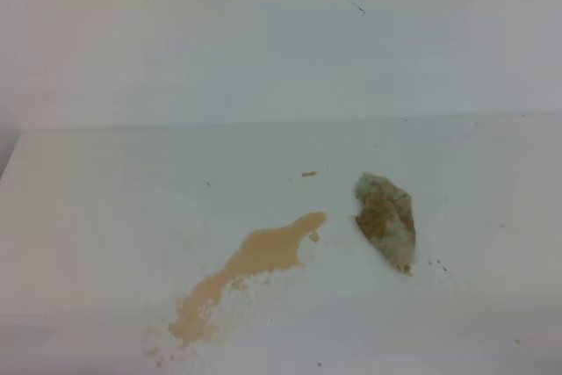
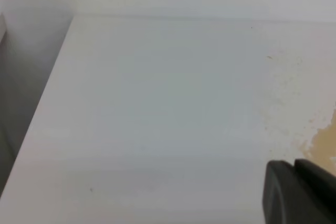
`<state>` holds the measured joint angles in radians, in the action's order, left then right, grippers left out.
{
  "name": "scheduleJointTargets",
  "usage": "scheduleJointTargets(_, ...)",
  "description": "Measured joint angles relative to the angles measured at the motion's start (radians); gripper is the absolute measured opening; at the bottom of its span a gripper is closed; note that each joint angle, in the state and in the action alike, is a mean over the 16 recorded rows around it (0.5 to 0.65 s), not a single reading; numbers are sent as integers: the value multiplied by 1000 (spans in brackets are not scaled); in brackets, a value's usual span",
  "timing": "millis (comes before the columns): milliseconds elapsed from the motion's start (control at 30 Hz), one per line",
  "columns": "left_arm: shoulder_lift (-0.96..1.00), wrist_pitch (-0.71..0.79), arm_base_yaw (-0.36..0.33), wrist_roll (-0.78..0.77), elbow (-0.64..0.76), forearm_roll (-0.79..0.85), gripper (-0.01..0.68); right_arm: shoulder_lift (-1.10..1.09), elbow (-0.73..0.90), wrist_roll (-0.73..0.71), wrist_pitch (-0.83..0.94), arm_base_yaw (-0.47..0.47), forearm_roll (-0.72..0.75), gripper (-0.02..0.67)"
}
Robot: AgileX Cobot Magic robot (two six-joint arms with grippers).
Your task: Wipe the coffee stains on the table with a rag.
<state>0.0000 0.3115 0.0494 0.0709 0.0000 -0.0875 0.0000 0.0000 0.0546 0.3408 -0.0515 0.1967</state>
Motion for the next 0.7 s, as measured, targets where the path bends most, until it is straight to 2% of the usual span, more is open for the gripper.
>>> scheduleJointTargets(700, 0, 0, 0, 0, 0, 0, -2, 0, 0, 0, 0, 0, 0, -3)
